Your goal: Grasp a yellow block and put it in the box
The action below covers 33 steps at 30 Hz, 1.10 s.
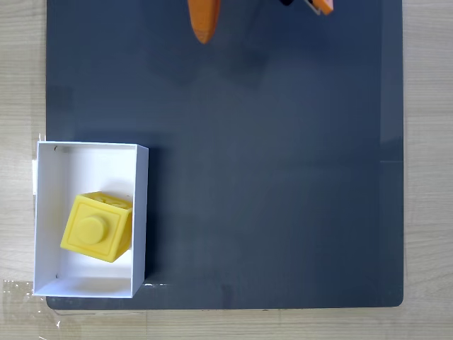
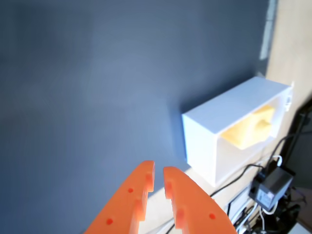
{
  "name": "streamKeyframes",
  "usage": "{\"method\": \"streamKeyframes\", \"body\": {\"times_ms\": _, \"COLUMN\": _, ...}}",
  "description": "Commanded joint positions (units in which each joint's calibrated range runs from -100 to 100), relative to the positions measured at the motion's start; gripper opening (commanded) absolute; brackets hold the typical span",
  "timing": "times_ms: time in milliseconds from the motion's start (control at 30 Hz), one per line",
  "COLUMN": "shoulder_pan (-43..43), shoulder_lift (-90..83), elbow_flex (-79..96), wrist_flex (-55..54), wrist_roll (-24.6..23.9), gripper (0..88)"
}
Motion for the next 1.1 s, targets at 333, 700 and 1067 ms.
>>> {"method": "streamKeyframes", "body": {"times_ms": 333, "shoulder_pan": -3.22, "shoulder_lift": -36.74, "elbow_flex": 33.77, "wrist_flex": 5.24, "wrist_roll": 4.79, "gripper": 2.2}}
{"method": "streamKeyframes", "body": {"times_ms": 700, "shoulder_pan": -3.64, "shoulder_lift": -36.74, "elbow_flex": 33.86, "wrist_flex": 5.33, "wrist_roll": 4.84, "gripper": 2.2}}
{"method": "streamKeyframes", "body": {"times_ms": 1067, "shoulder_pan": -3.73, "shoulder_lift": -36.74, "elbow_flex": 33.77, "wrist_flex": 5.33, "wrist_roll": 4.89, "gripper": 2.2}}
